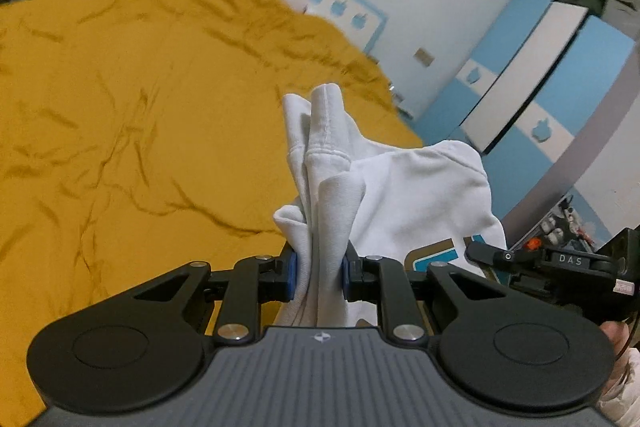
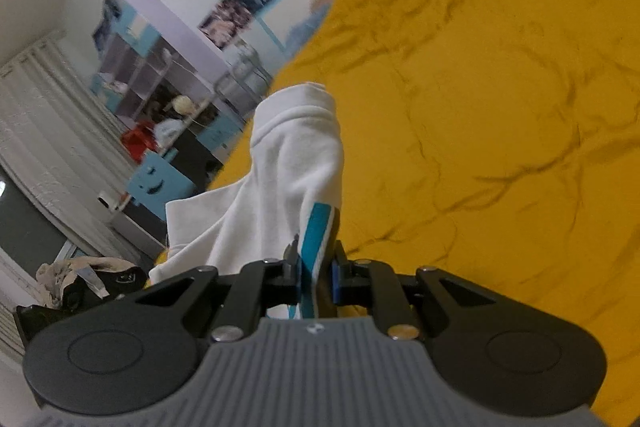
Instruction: Fold small clothes
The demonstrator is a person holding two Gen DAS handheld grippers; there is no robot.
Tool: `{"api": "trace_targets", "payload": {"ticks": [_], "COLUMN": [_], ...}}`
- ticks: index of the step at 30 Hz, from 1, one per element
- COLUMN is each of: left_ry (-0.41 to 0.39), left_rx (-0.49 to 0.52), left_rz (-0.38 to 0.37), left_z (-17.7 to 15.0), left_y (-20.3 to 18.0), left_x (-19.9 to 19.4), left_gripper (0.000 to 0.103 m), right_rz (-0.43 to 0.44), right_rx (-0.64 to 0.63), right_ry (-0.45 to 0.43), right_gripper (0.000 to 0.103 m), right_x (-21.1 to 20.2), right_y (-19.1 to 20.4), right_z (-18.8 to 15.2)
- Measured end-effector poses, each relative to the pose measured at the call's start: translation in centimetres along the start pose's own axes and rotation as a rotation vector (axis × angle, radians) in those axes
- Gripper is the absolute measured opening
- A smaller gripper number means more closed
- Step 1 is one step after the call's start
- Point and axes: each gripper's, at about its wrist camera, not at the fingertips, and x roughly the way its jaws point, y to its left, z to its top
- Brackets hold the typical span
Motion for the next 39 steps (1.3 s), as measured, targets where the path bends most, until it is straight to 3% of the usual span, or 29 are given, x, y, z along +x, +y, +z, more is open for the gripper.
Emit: {"api": "trace_targets", "payload": {"ticks": [4, 14, 19, 27, 31, 36, 39], "left_ry": [0.064, 0.238, 0.271, 0.276, 0.262, 0.235, 0.192], "left_rx": [-0.014, -0.054, -0.009, 0.219, 0.294, 0.375, 0.387], "left_rz": [0.033, 0.106, 0.146, 0.308, 0.394, 0.538, 0.513], "left_z": [0.7, -1.2, -1.3, -0.8, -0.7, -0.9, -1.0], "left_y": [1.8, 6.3, 6.6, 3.9, 2.9, 1.8, 0.8], "left_x": [2.9, 9.2, 9.7, 8.6, 7.2, 5.2, 3.2], "left_gripper": [0.022, 0.023, 0.036, 0.052, 0.052, 0.046, 0.044], "right_rz": [-0.042, -0.149, -0.182, -0.284, -0.385, -0.444, -0.466], "right_rx": [0.021, 0.098, 0.120, 0.003, -0.147, -0.275, -0.366], "right_ry": [0.034, 0.174, 0.210, 0.208, 0.198, 0.181, 0.163], "right_gripper": [0.008, 0.008, 0.008, 0.014, 0.014, 0.014, 0.014], "right_x": [3.5, 10.9, 12.5, 11.7, 10.0, 6.8, 4.7], "right_y": [-1.9, -7.6, -9.5, -7.4, -5.2, -3.0, -1.4], "right_z": [0.5, 0.3, -0.1, 0.0, 0.5, 0.1, -0.8]}}
